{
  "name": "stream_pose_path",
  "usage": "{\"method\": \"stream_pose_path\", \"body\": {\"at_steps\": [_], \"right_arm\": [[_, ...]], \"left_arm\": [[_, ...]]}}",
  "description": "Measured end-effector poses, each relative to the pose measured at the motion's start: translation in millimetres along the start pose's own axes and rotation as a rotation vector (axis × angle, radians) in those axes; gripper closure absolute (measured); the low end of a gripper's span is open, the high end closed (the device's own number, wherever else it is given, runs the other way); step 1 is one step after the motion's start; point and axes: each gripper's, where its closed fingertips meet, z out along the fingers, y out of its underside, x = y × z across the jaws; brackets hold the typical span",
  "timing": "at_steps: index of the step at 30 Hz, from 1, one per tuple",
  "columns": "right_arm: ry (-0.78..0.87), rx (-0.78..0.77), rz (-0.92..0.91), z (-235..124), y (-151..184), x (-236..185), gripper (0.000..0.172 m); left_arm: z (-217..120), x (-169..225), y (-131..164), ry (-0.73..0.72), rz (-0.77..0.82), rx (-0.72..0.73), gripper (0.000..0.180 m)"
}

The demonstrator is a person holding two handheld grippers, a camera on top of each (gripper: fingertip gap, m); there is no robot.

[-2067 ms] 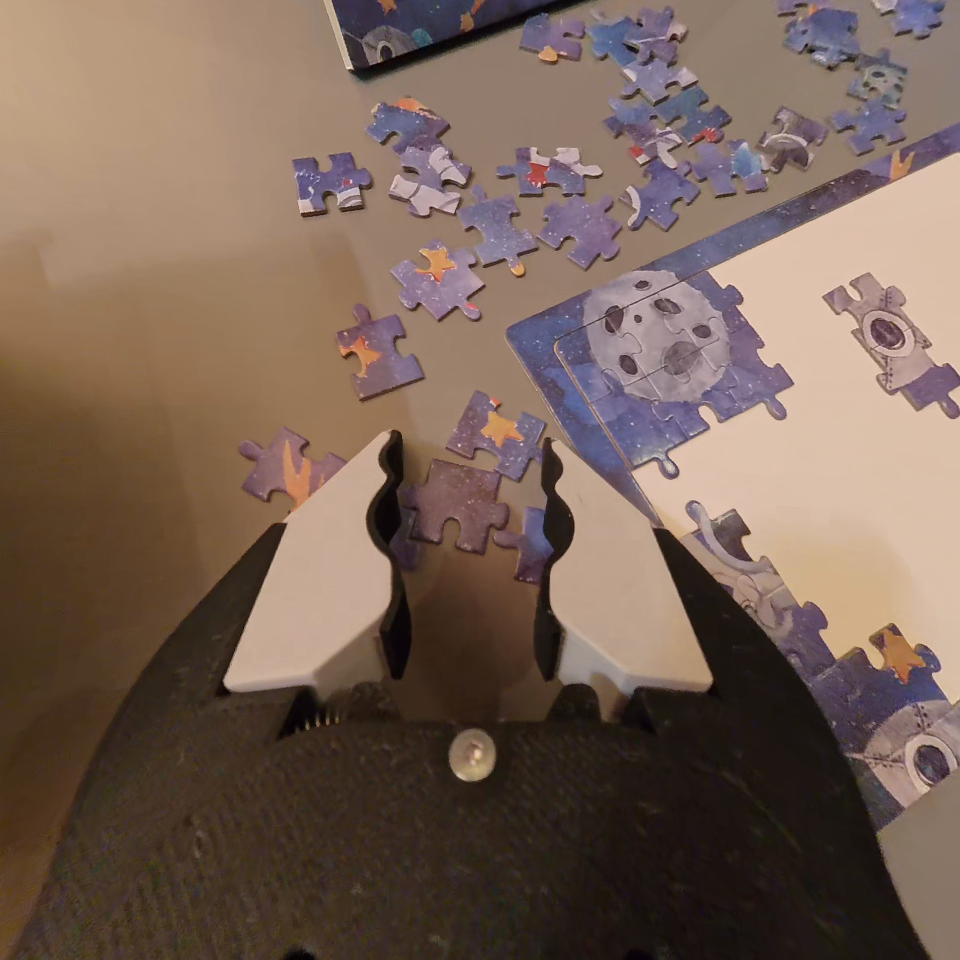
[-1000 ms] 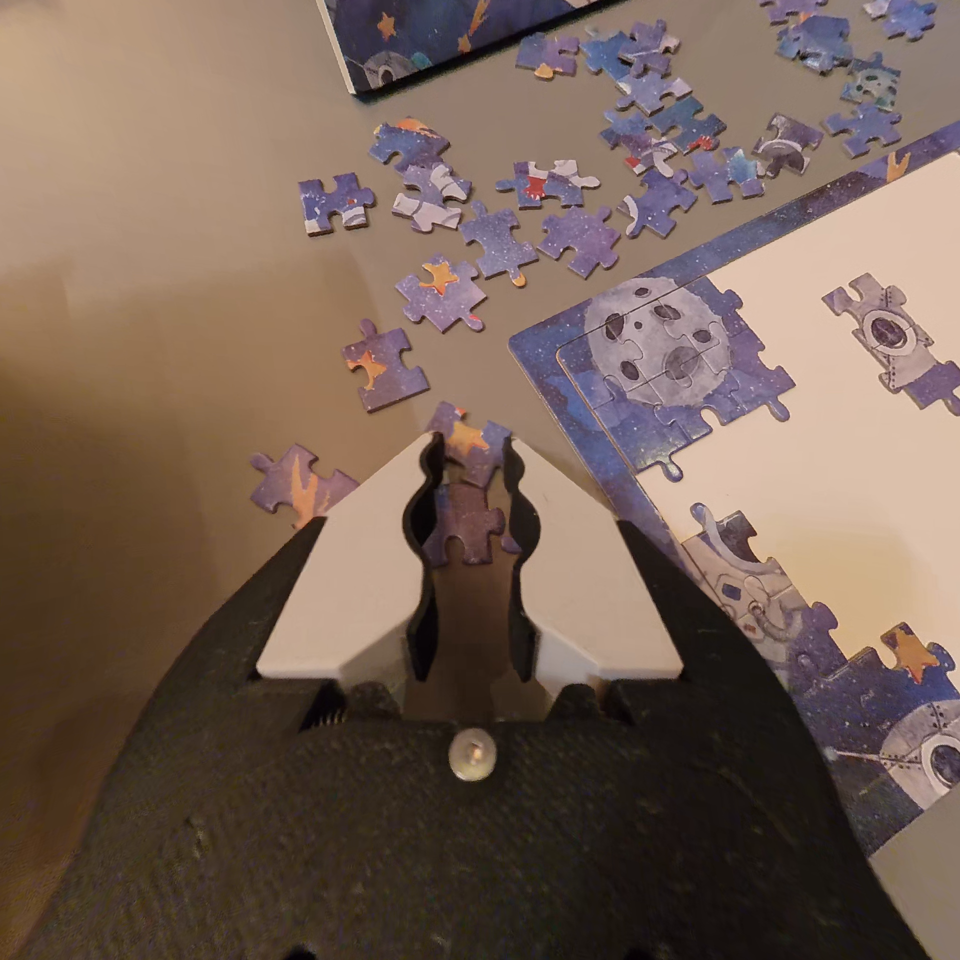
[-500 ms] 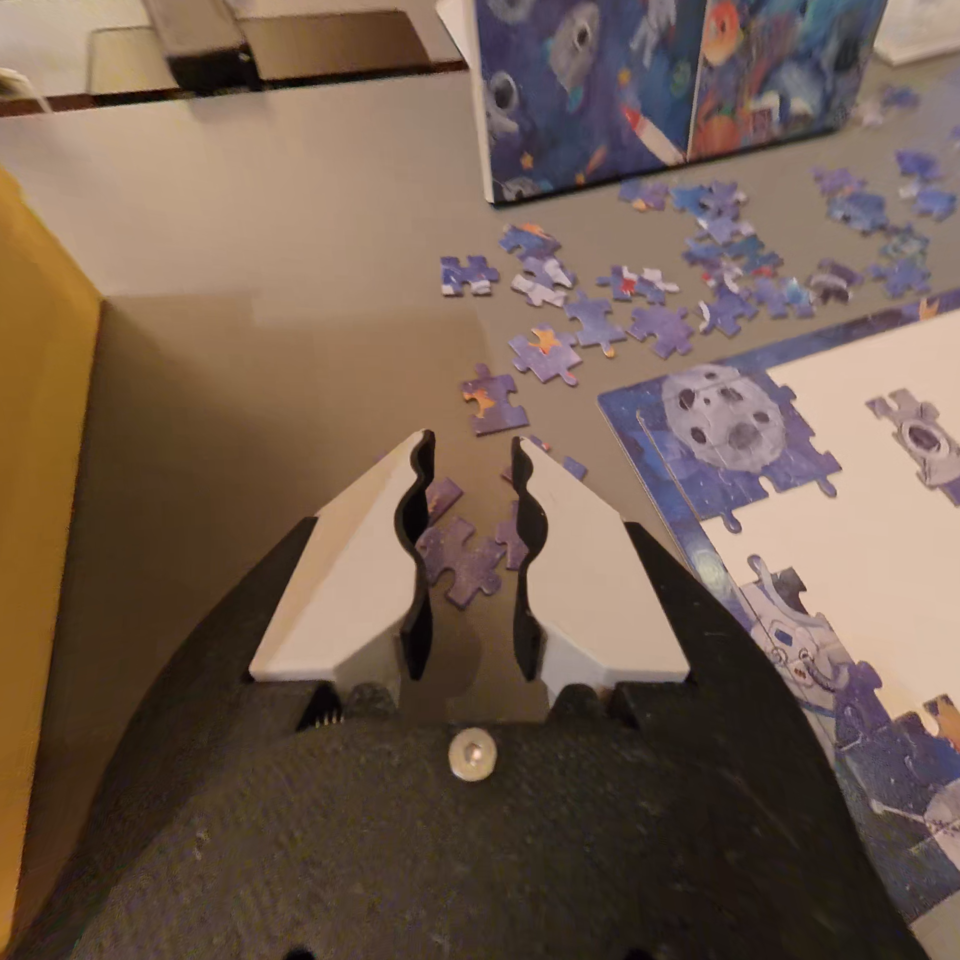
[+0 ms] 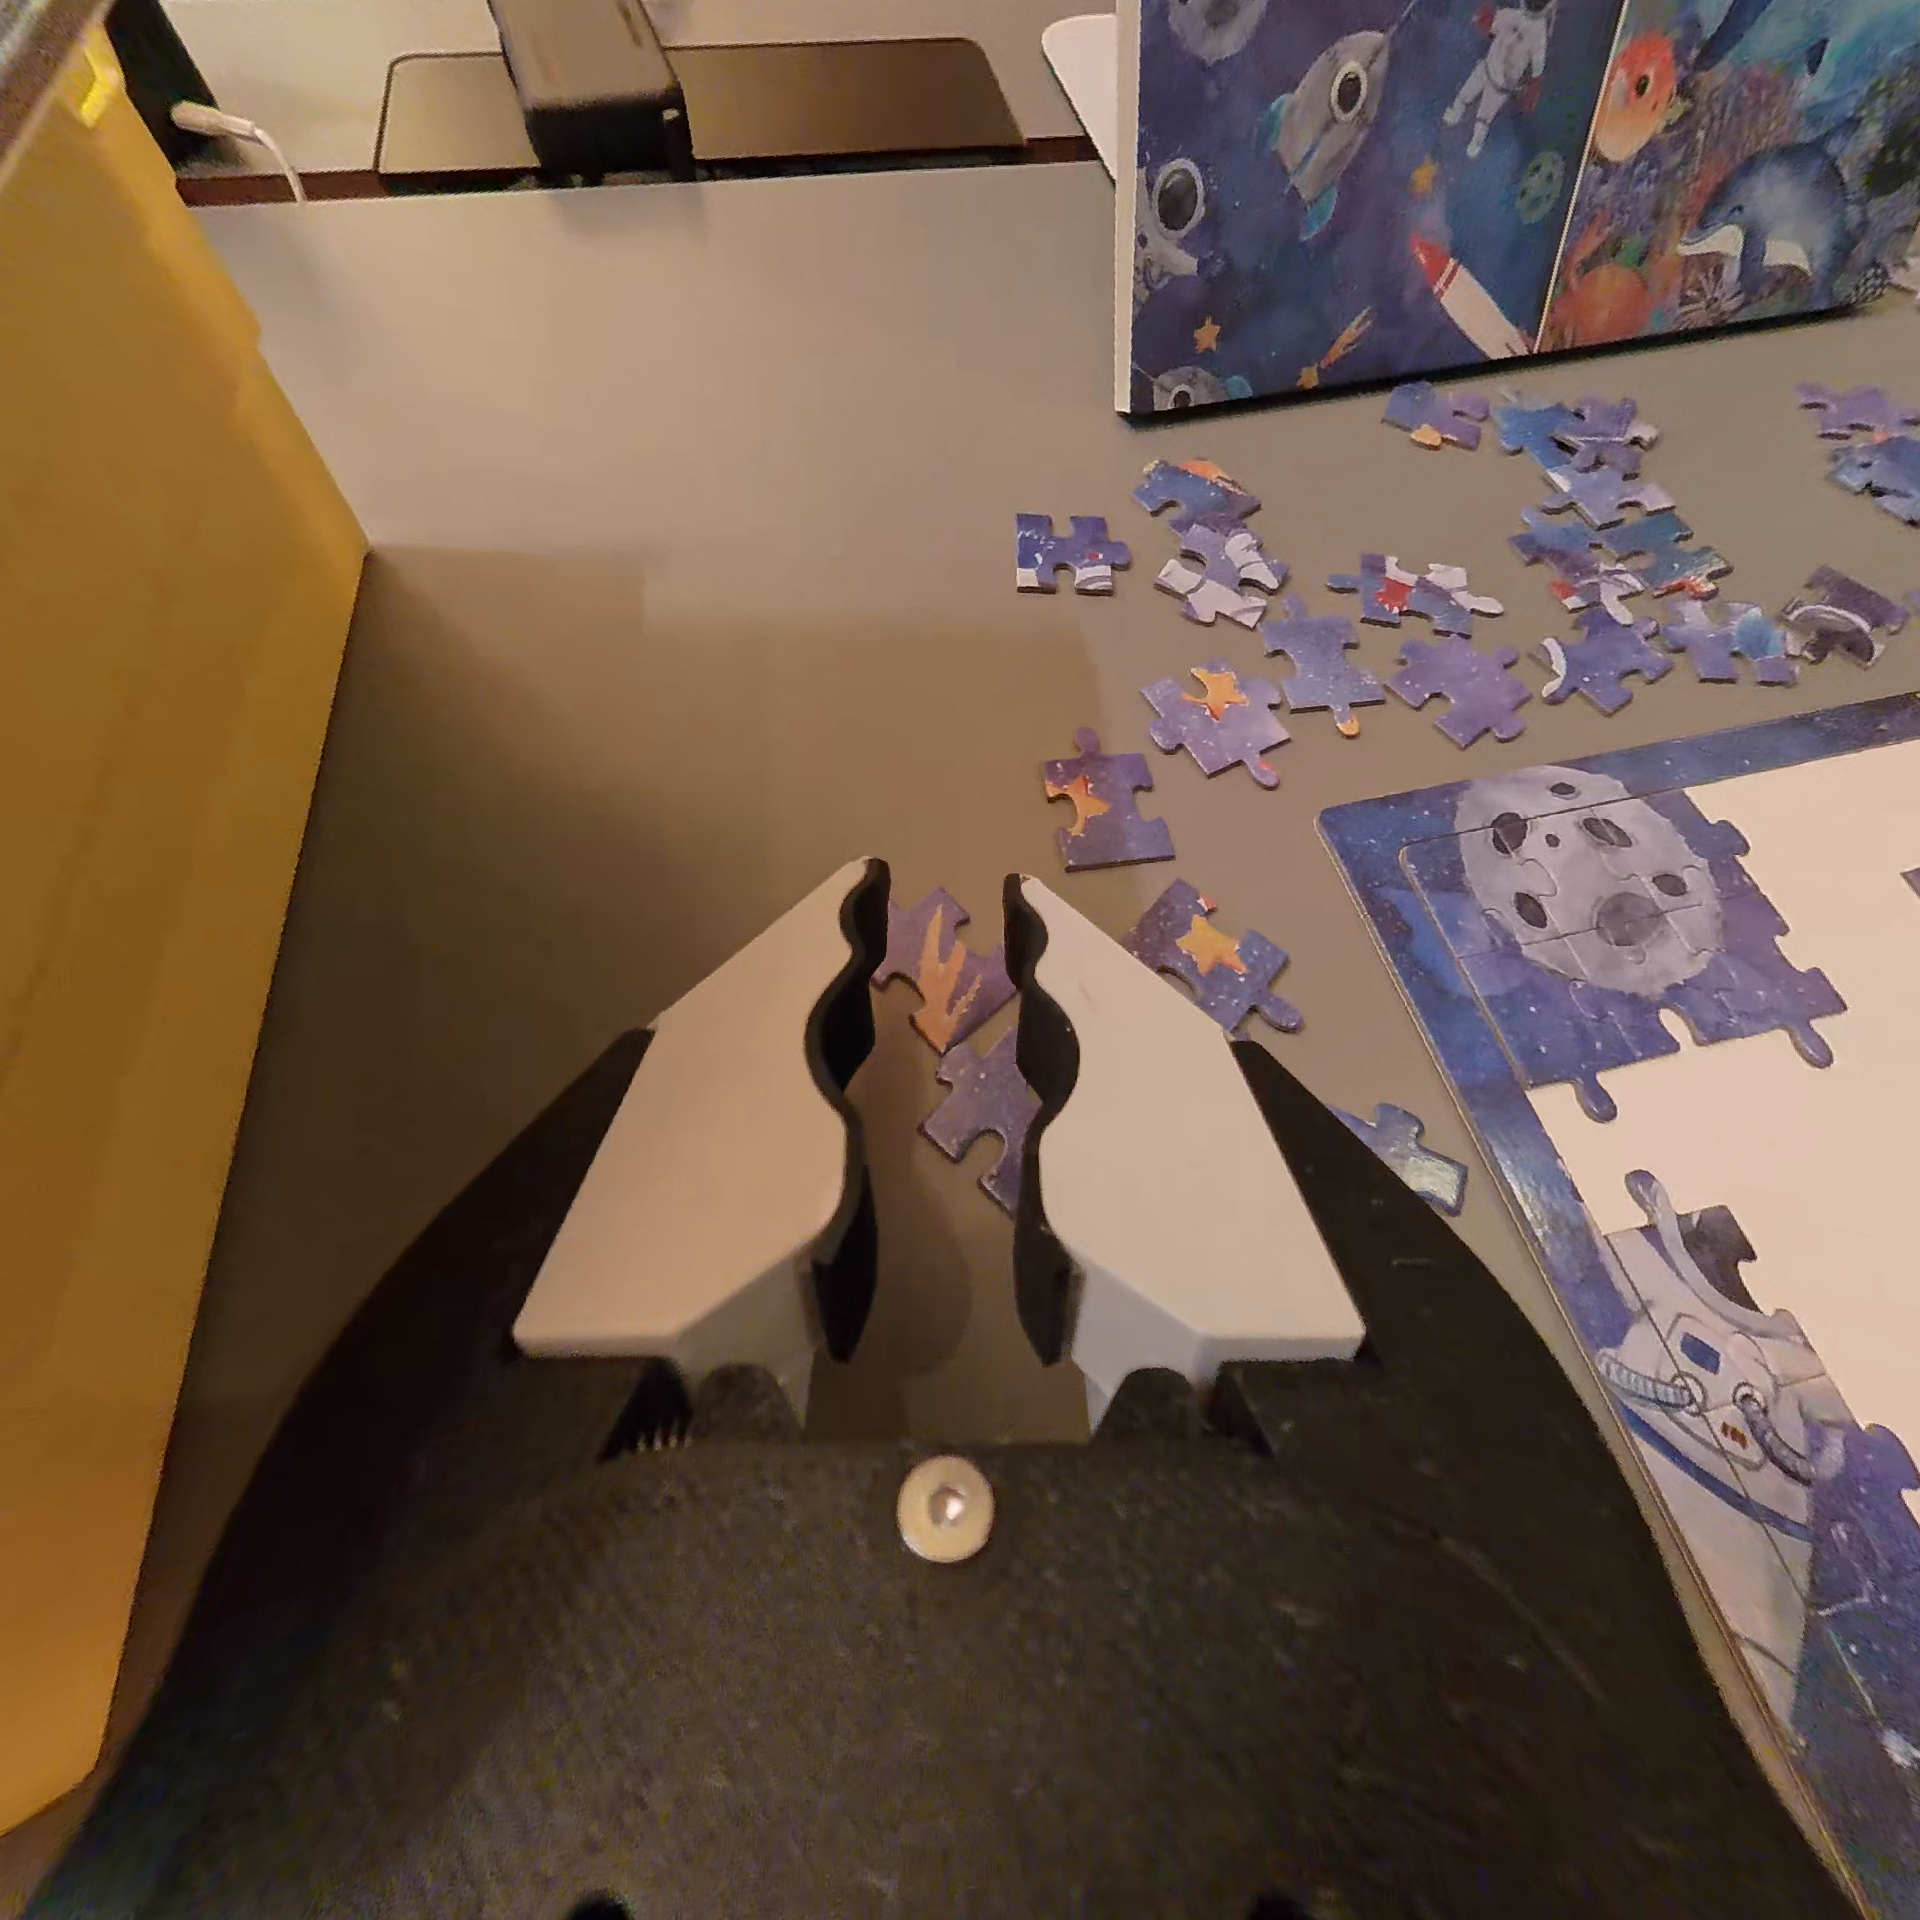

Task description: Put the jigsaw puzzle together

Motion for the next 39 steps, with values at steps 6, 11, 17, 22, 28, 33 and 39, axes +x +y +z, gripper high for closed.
{"method": "stream_pose_path", "body": {"at_steps": [6, 11, 17, 22, 28, 33, 39], "right_arm": [[0.0, -0.001, -0.002, 0.1, 0.1, -0.3, 0.159], [0.001, 0.0, 0.0, 0.0, -0.1, 0.0, 0.159], [-0.013, 0.021, 0.018, -2.4, -3.2, -2.7, 0.158], [-0.032, 0.029, 0.031, -3.4, -4.9, -6.4, 0.157], [-0.061, 0.035, 0.037, -3.7, -7.1, -14.0, 0.156], [-0.075, 0.043, 0.042, -4.7, -9.0, -17.3, 0.155], [-0.084, 0.054, 0.056, -6.2, -11.1, -18.3, 0.155]], "left_arm": [[-1.1, -0.4, -2.8, 0.001, -0.004, 0.02, 0.163], [-0.4, 0.0, -2.2, 0.001, 0.0, 0.014, 0.163], [1.1, 1.3, -0.6, -0.016, 0.031, 0.0, 0.163], [2.9, 1.9, 1.4, -0.016, 0.038, -0.016, 0.163], [3.7, 3.4, 2.5, -0.005, 0.041, -0.024, 0.162], [5.9, 8.2, 5.5, 0.022, 0.059, -0.048, 0.162], [0.8, 32.6, 5.0, 0.192, 0.109, -0.029, 0.158]]}}
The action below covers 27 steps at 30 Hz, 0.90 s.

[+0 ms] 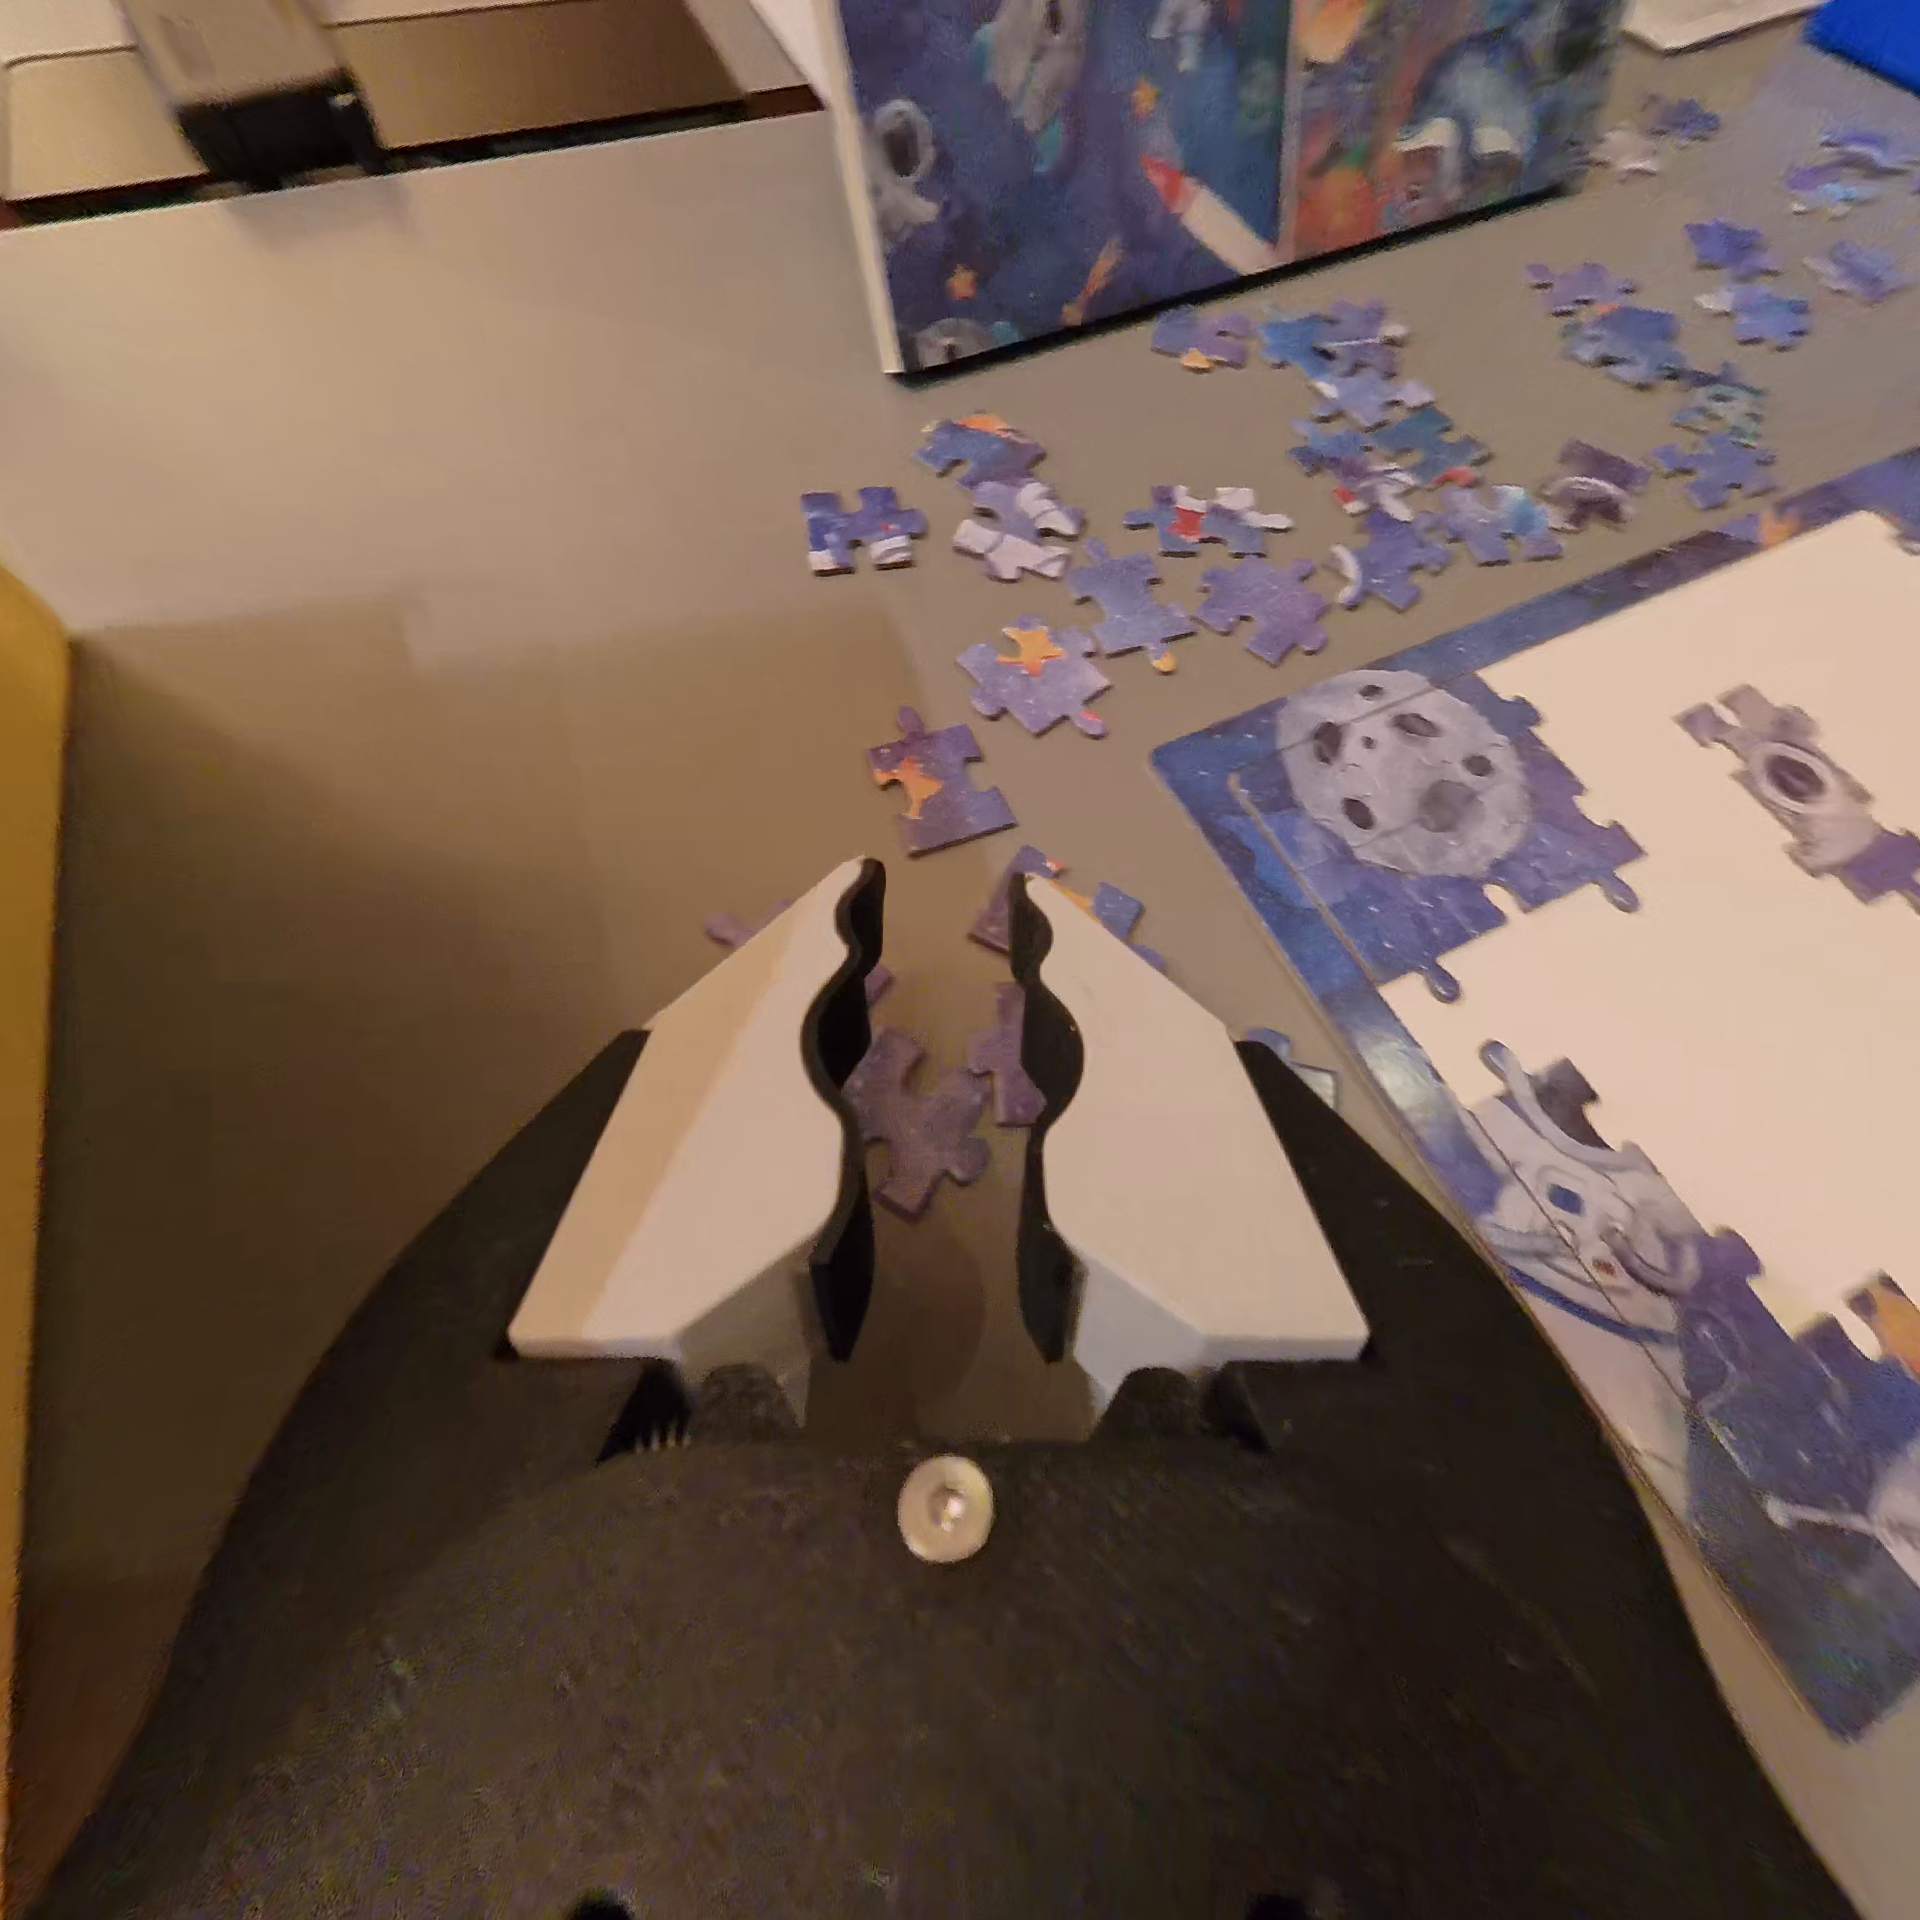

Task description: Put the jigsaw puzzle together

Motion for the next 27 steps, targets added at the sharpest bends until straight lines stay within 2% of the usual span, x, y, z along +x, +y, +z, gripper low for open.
{"method": "stream_pose_path", "body": {"at_steps": [3, 6, 14, 21, 27], "right_arm": [[-0.003, 0.002, 0.003, -0.4, -0.6, -0.6, 0.155], [-0.005, 0.004, 0.003, -0.7, -1.2, -1.1, 0.155], [-0.009, 0.004, 0.002, -0.7, -1.4, -2.4, 0.155], [-0.015, -0.002, 0.006, 0.6, 0.0, -3.0, 0.155], [-0.021, 0.001, 0.006, 0.5, -1.2, -4.7, 0.155]], "left_arm": [[-2.3, 17.4, 3.2, 0.099, 0.065, -0.01, 0.154], [-2.2, 25.8, 10.1, 0.136, 0.116, -0.046, 0.15], [0.6, 27.6, 21.6, 0.147, 0.119, -0.119, 0.141], [7.9, 20.5, 29.7, 0.073, 0.137, -0.186, 0.139], [9.1, 19.7, 28.4, 0.082, 0.122, -0.184, 0.137]]}}
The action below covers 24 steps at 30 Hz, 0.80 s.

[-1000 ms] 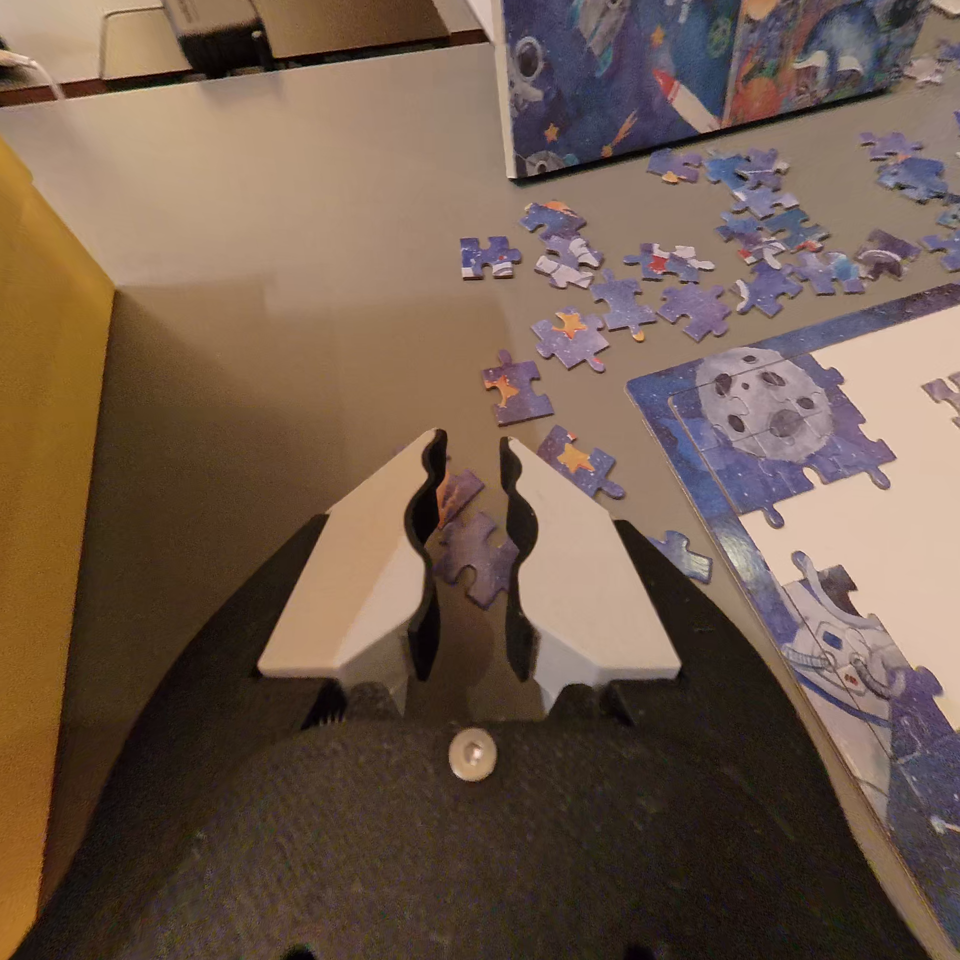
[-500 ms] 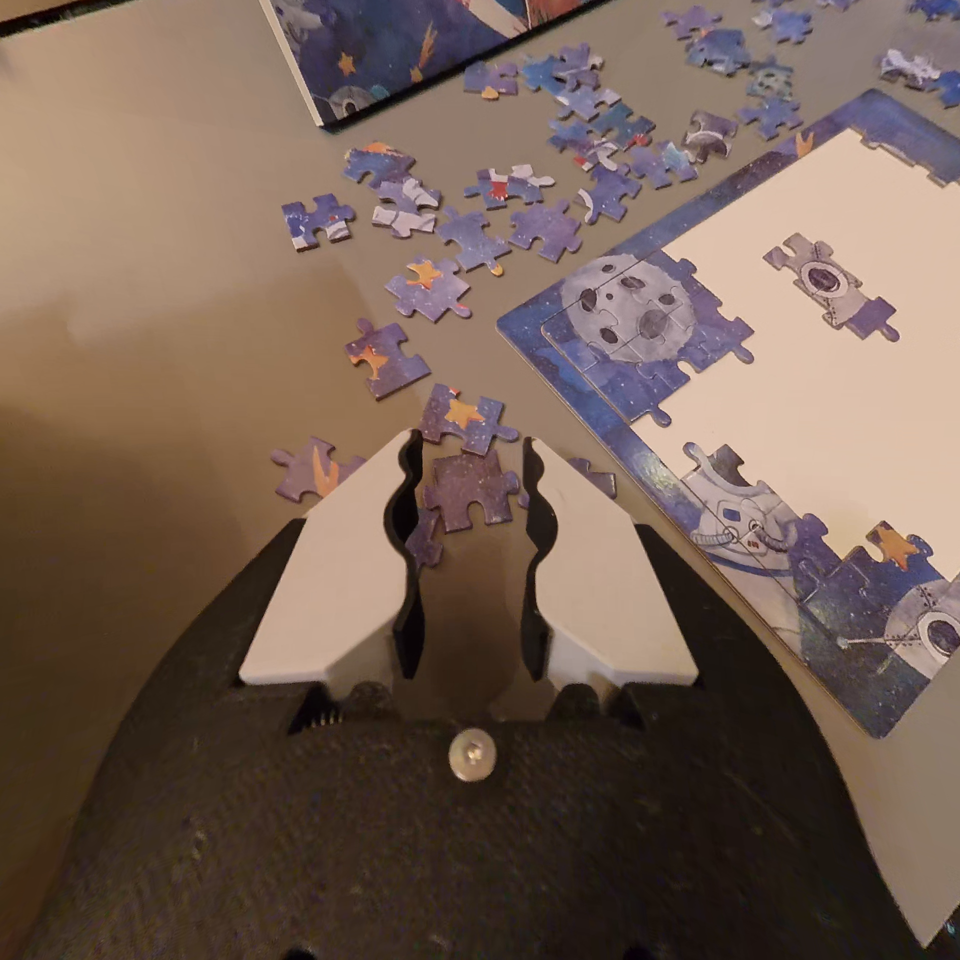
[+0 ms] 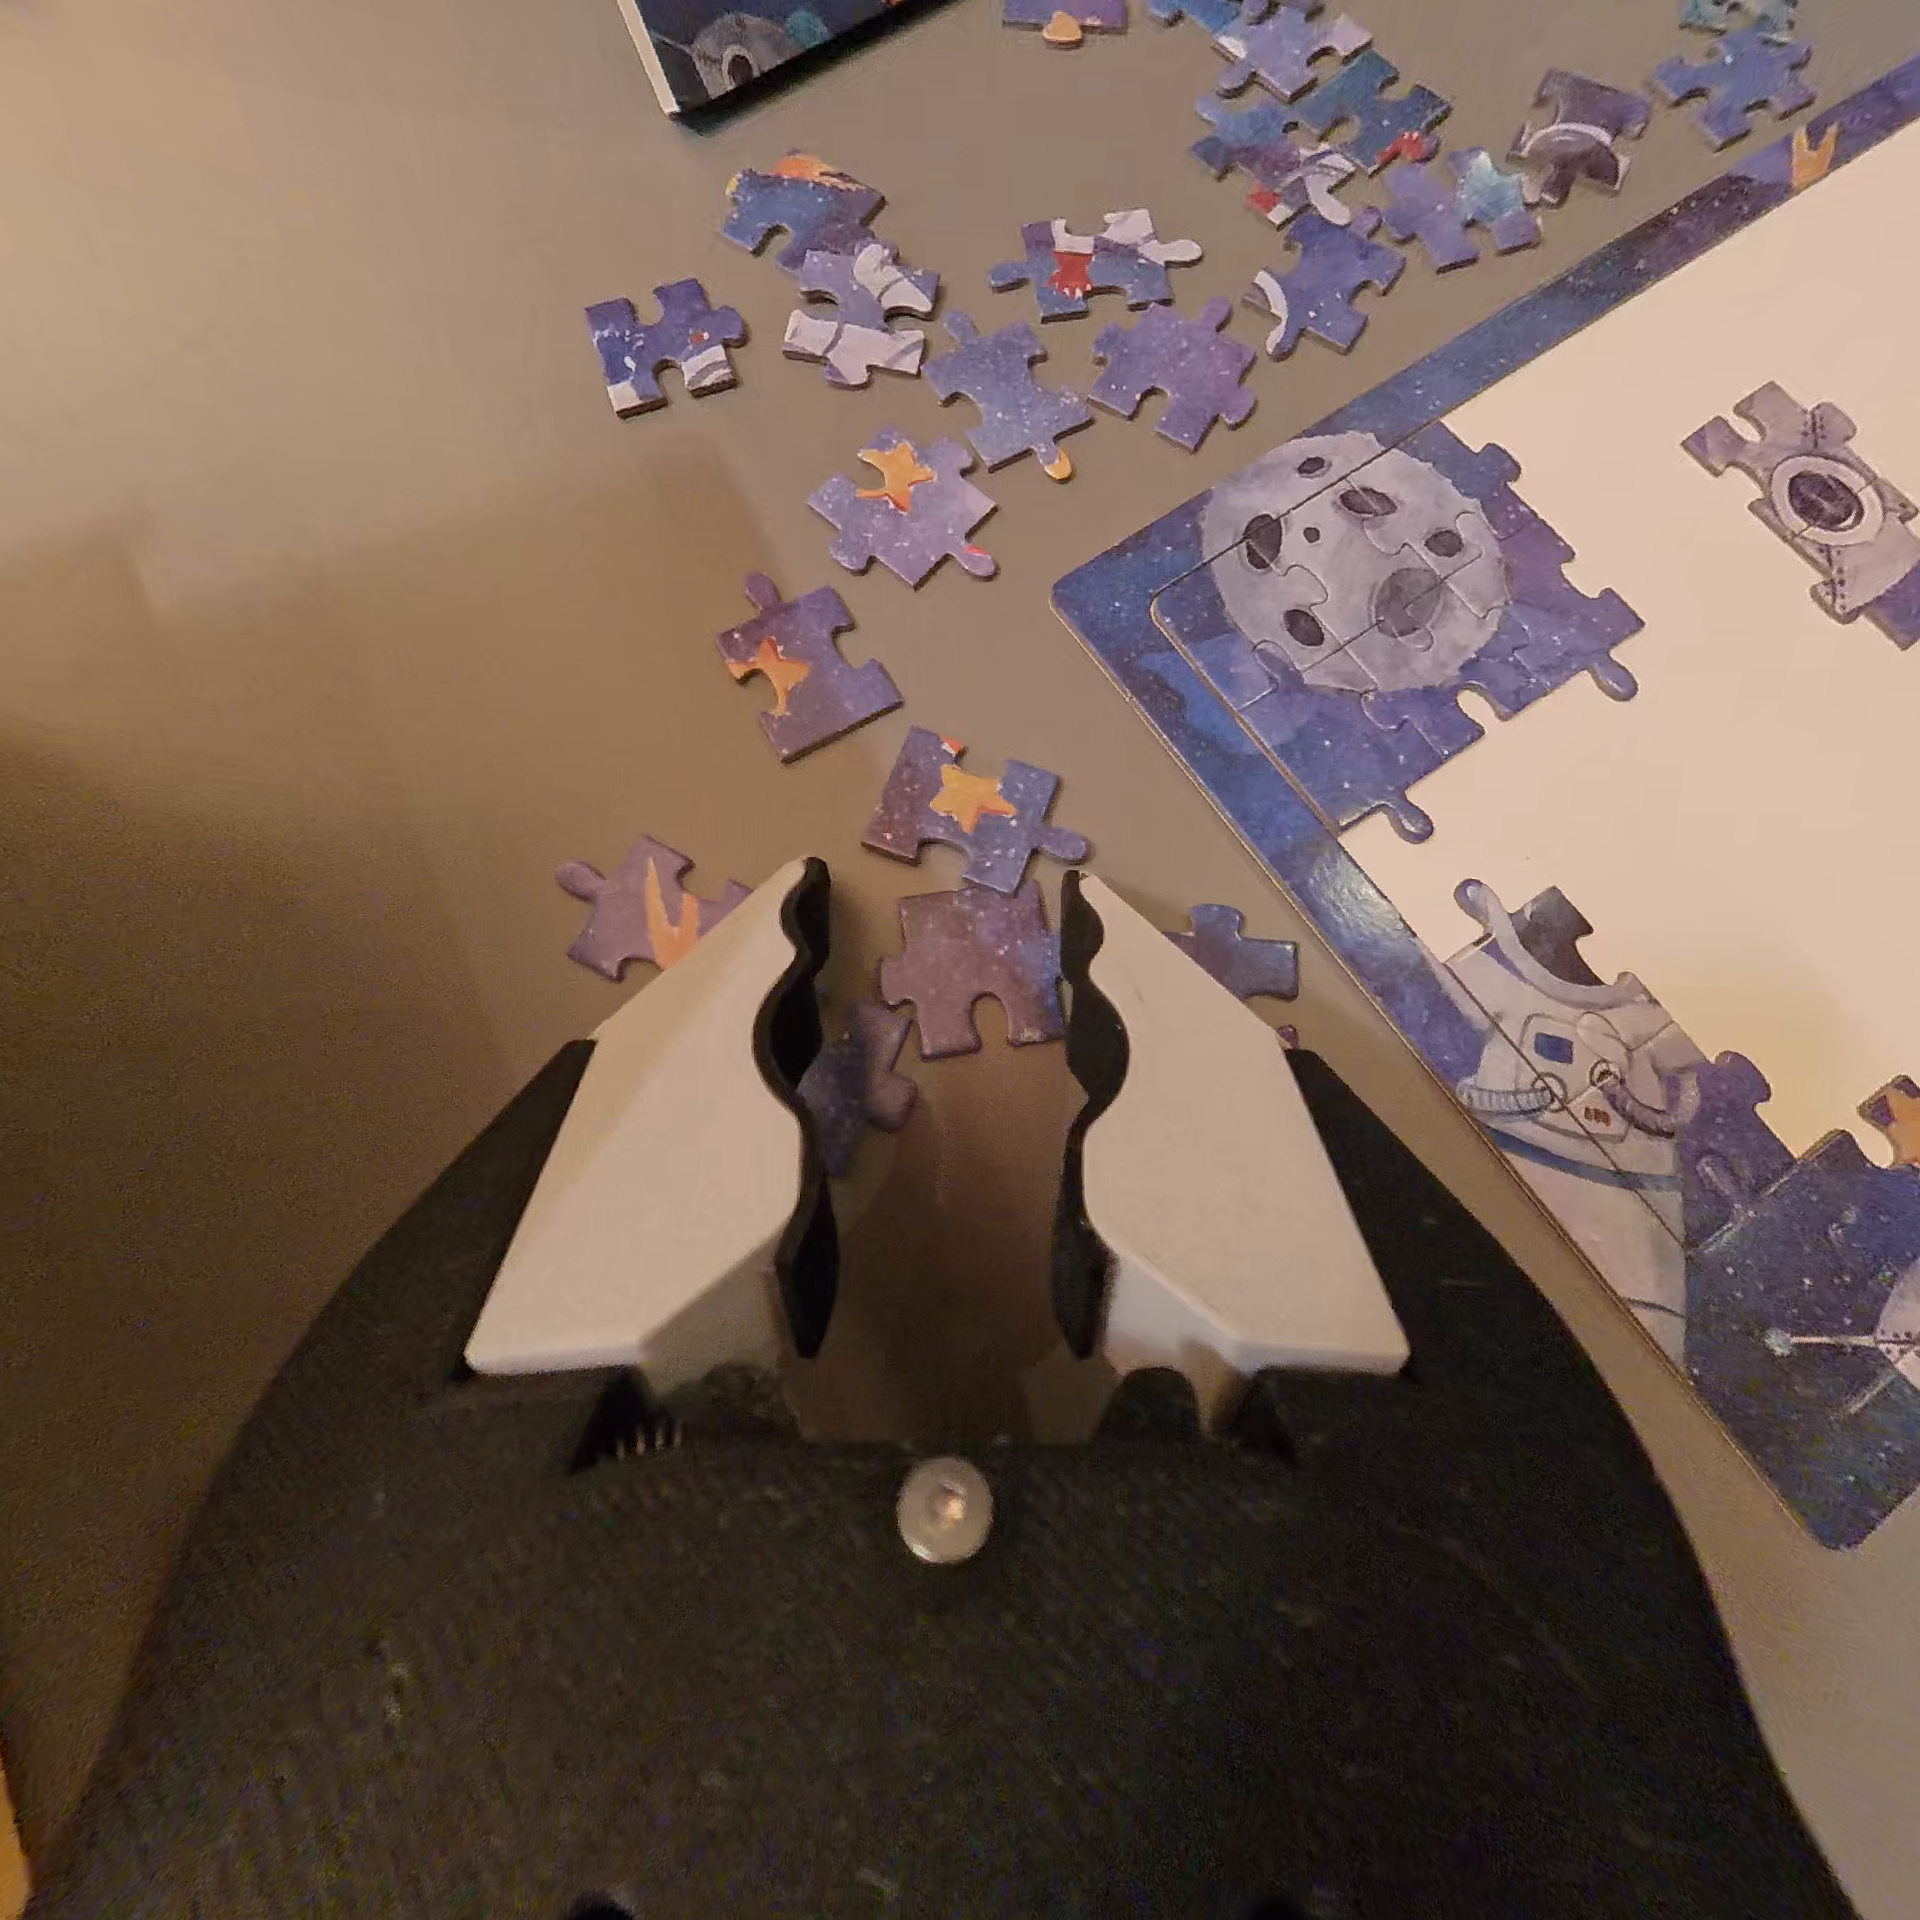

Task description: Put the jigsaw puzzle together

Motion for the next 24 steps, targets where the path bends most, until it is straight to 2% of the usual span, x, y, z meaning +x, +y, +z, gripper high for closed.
{"method": "stream_pose_path", "body": {"at_steps": [9, 11, 12, 18, 21, 24], "right_arm": [[-0.013, 0.033, 0.002, -4.8, -8.0, -3.9, 0.155], [-0.005, 0.046, 0.013, -7.7, -9.7, -1.1, 0.155], [-0.001, 0.052, 0.022, -9.3, -10.6, 1.1, 0.155], [0.033, 0.098, 0.084, -20.7, -16.1, 16.9, 0.155], [0.037, 0.109, 0.112, -23.4, -16.9, 21.6, 0.155], [0.021, 0.101, 0.129, -22.8, -16.5, 19.5, 0.154]], "left_arm": [[11.2, 2.1, -7.4, 0.08, 0.067, -0.018, 0.13], [12.5, 1.4, -9.1, 0.101, 0.088, -0.017, 0.136], [12.8, 1.1, -9.9, 0.11, 0.104, -0.015, 0.148], [13.9, 0.5, -19.2, 0.149, 0.127, -0.014, 0.151], [10.2, 14.7, -35.2, 0.166, 0.171, 0.018, 0.151], [8.9, 51.4, -58.1, 0.212, 0.264, 0.07, 0.151]]}}
